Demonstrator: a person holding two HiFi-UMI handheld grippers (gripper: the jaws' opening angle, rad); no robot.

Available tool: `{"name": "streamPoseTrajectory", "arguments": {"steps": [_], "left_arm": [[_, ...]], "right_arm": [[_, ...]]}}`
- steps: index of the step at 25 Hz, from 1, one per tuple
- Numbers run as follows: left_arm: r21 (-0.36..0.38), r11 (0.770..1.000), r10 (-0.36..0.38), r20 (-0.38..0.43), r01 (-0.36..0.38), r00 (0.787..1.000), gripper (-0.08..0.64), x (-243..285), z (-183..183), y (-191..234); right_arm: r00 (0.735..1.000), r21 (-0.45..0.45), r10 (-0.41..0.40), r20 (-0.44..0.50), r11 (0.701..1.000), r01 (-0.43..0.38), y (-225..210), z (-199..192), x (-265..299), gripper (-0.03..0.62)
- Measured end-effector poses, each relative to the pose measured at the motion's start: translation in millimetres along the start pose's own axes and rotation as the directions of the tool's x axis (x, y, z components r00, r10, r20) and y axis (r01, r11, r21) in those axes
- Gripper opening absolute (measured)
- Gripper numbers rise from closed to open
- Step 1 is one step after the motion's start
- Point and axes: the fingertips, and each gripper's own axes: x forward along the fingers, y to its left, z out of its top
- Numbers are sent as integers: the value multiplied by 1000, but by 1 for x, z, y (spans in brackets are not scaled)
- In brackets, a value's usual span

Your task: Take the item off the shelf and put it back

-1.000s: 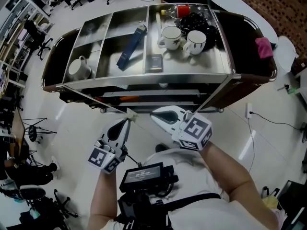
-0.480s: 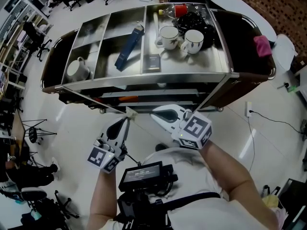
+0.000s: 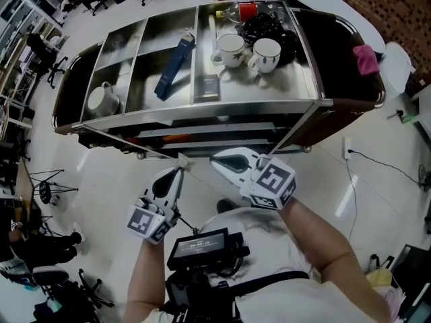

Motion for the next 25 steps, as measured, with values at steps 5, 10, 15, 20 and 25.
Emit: {"name": "streamPoseTrajectory", "arguments": {"steps": [5,10,15,20,25], "left_arm": [[-29,1000,-9,-51,7,999,9,9,-30,-4],[-39,999,6,-92,-10,996,9,17,-55,-2],[-56,998,21,-125,-29,992,8,24,-77,-1],[-46,997,51,-147,-58,988,8,29,-103,3],[-16,997,65,-192,-69,979,8,40,-126,6]], "right_arm": [[1000,32,-16,-24,999,17,-5,-15,-6,6],[998,59,-34,-51,998,37,-11,-34,-12,6],[995,61,-43,-94,997,48,-15,-57,-17,6],[992,76,-52,-117,995,61,-19,-74,-22,6],[991,103,-61,-121,992,74,-21,-90,-27,6]]}}
